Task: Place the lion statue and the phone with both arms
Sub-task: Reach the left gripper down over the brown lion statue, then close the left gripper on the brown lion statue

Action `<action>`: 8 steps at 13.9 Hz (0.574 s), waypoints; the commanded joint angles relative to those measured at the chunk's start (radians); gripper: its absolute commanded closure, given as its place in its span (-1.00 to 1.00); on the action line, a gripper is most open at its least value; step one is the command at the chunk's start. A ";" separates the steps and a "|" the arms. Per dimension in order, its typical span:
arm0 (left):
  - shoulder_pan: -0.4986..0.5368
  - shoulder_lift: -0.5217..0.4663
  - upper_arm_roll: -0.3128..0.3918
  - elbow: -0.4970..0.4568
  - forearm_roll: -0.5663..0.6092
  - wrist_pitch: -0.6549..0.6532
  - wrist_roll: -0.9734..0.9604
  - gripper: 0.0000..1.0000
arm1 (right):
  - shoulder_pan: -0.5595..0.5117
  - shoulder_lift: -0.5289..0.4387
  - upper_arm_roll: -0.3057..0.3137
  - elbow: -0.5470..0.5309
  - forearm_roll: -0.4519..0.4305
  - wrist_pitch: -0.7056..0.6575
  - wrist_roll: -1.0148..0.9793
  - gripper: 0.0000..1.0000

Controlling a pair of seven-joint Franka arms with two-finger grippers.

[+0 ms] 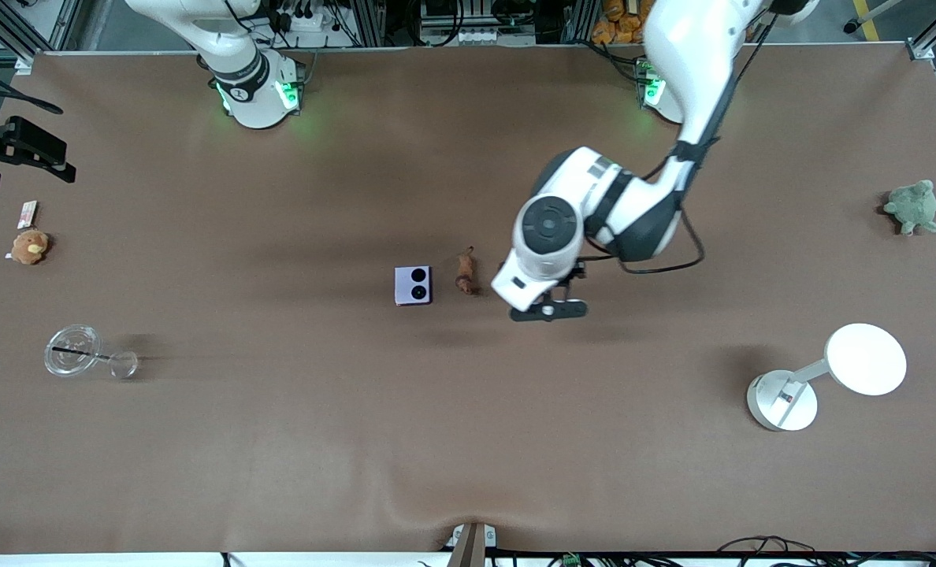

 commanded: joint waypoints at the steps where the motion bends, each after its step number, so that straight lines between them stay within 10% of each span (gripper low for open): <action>1: -0.076 0.045 0.012 0.036 -0.009 0.098 -0.070 -1.00 | -0.008 0.008 0.004 0.021 -0.005 -0.015 -0.015 -1.00; 8: -0.150 0.170 0.016 0.038 -0.008 0.296 -0.195 -1.00 | -0.004 0.019 0.005 0.019 -0.005 -0.017 -0.015 -1.00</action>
